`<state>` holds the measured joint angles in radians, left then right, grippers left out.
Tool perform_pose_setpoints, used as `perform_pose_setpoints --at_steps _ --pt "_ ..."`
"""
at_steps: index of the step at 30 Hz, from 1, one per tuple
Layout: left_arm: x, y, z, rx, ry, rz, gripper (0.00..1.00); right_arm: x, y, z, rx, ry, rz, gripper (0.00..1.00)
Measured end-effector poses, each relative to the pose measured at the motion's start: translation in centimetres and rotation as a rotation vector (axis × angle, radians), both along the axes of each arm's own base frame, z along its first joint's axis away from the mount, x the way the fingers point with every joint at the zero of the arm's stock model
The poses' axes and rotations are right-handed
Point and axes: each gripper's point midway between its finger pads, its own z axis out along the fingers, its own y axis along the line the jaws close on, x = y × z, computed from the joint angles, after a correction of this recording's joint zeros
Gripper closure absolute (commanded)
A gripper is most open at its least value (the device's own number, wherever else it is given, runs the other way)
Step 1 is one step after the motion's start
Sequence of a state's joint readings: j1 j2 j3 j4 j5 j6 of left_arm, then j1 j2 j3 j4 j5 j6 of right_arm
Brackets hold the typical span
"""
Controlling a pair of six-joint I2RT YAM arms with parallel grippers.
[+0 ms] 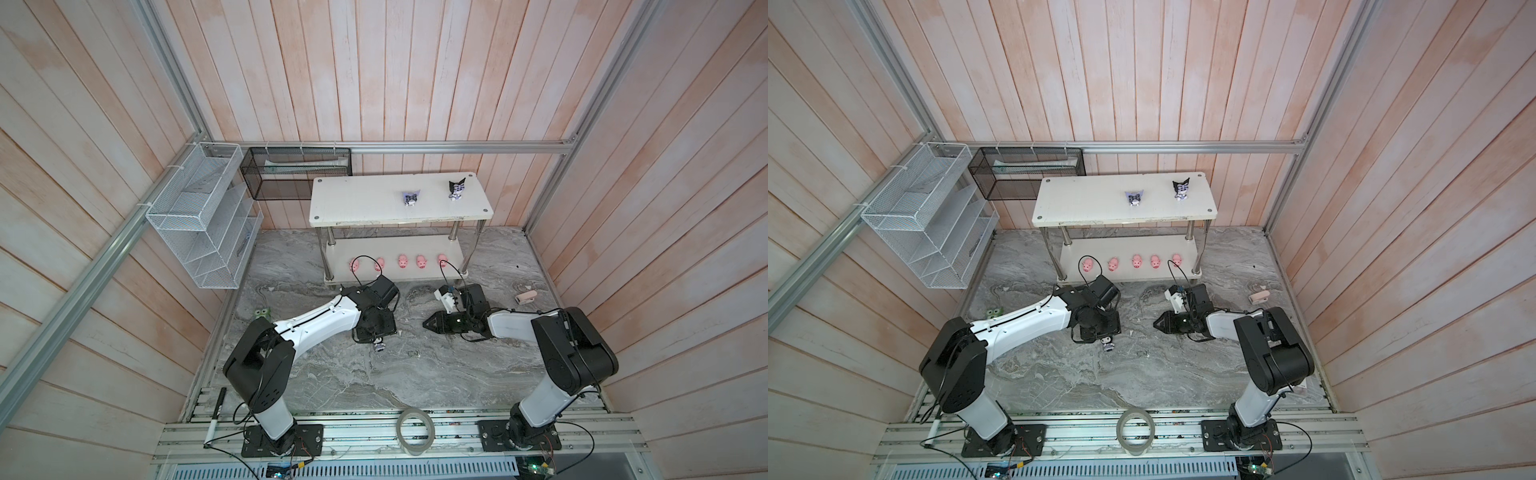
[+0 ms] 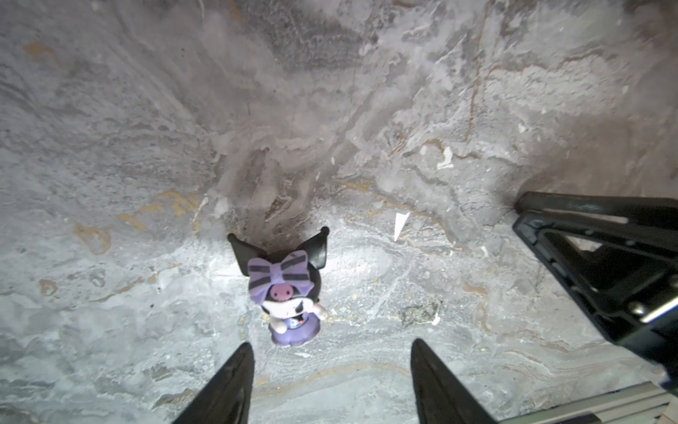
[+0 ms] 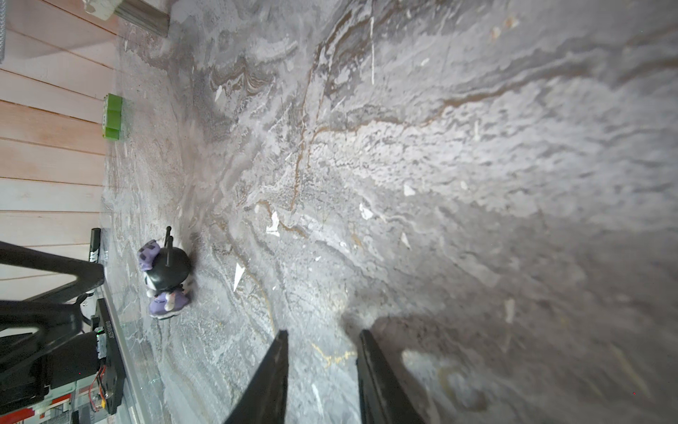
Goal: Organize plastic toys on shelves
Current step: Pick up the plastic toy from the center of the table.
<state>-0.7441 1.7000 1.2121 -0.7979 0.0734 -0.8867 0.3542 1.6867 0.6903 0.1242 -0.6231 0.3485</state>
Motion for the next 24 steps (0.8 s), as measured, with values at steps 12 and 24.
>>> perform_pose_setpoints --at_steps 12,24 --pt "-0.5 0.6 -2.7 0.068 0.099 -0.037 0.34 0.0 0.4 -0.1 0.030 0.004 0.017 0.68" --pt "0.1 1.0 -3.6 0.083 0.118 -0.035 0.34 0.1 0.8 -0.1 0.063 0.001 0.033 0.68"
